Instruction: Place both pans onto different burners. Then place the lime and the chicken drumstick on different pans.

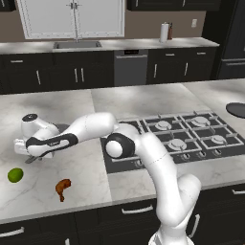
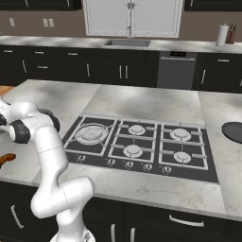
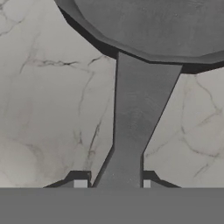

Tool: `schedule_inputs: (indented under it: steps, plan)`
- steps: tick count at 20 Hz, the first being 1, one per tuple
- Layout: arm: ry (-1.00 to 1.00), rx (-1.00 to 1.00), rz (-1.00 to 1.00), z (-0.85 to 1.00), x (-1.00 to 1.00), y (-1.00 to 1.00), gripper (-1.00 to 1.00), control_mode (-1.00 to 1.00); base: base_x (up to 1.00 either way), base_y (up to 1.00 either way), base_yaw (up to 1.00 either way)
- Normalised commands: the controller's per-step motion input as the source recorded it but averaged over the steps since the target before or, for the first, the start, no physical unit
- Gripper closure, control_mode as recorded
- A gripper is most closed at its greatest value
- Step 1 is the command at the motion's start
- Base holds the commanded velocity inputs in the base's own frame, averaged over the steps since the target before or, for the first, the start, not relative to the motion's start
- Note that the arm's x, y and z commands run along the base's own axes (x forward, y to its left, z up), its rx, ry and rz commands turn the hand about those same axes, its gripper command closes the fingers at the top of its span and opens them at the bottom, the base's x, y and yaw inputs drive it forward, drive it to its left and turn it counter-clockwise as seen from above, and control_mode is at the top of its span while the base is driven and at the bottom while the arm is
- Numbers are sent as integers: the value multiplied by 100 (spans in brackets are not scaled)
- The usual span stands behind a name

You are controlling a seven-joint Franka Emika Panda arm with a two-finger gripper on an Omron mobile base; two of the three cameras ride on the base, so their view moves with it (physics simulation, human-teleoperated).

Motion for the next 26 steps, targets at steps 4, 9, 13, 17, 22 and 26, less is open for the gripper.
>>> schedule_inputs:
  steps: [4,9,13,17,22,26]
  plan:
    - [0,0,0,10,0,0,100,-100,0,0,0]
    - [0,0,0,17,-4,-5,100,-100,0,0,0]
    - [0,0,0,21,-13,-10,100,-100,0,0,0]
    - [-2,0,0,15,-25,-21,100,-100,0,0,0]
    - [0,0,0,16,-23,-27,100,-100,0,0,0]
    - [0,0,0,11,-22,-30,100,-100,0,0,0]
